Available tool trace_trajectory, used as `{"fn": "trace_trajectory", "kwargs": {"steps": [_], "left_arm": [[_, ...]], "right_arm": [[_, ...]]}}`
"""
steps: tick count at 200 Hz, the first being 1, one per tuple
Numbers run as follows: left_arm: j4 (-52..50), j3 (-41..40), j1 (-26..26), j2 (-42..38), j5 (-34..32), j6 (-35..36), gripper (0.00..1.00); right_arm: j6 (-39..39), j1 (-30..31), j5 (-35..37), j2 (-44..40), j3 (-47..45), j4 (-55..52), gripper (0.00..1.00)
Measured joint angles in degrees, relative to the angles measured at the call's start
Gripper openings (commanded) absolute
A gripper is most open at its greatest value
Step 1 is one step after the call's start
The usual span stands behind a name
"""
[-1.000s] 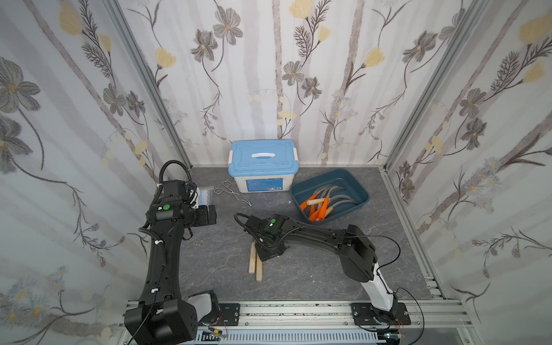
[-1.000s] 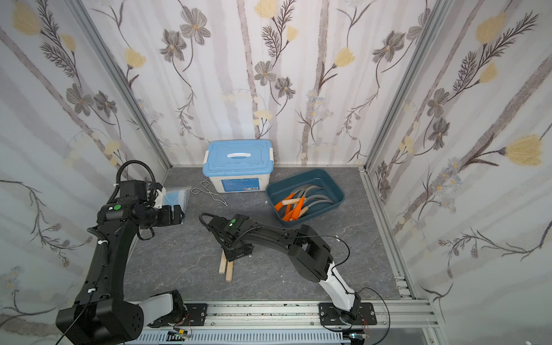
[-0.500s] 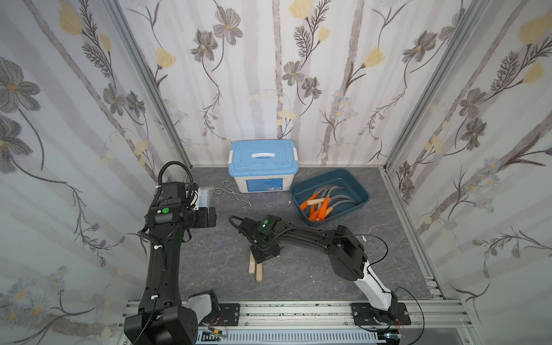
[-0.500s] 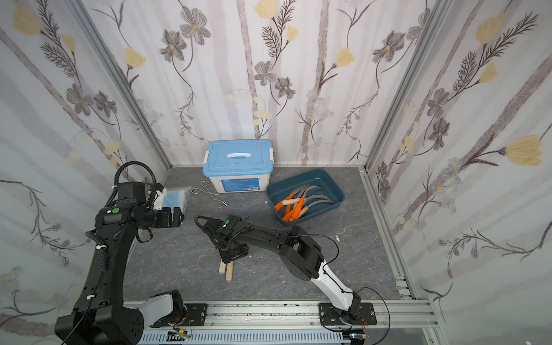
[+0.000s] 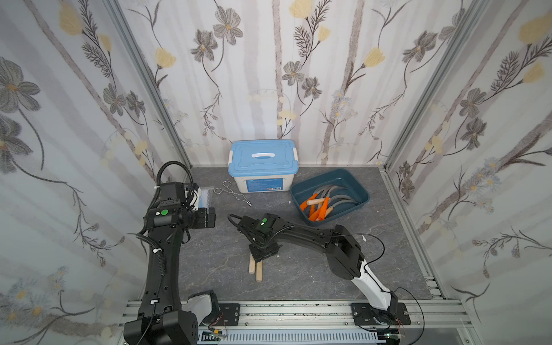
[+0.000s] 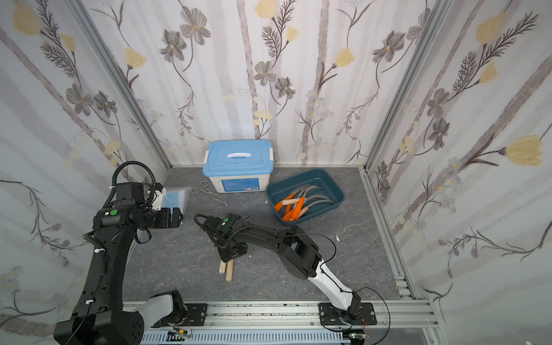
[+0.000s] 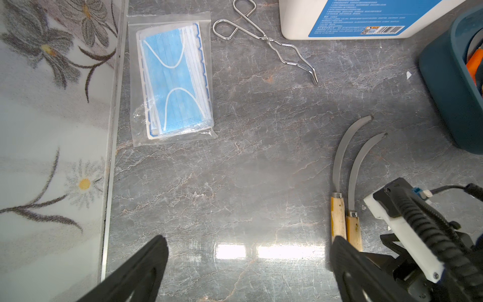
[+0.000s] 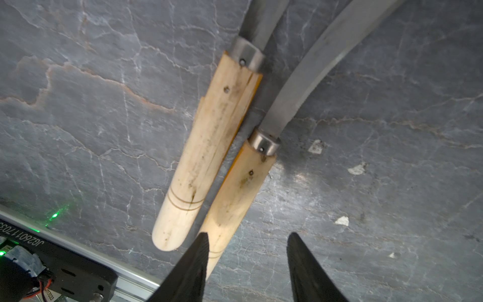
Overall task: Put small sickles into storage boxes
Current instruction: Pick up the sickle at the center of the board.
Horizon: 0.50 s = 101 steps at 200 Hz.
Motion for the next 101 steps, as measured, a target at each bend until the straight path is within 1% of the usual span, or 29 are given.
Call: {"fn": "trace_trajectory", "kwargs": {"steps": [101], "left_arm": [[-0.46,0.0,0.0,0.02,0.0,0.11,1.0]], "right_arm": [[-1.05,-0.13,-1.9,3.04,2.99,-1.01,0.51]]}}
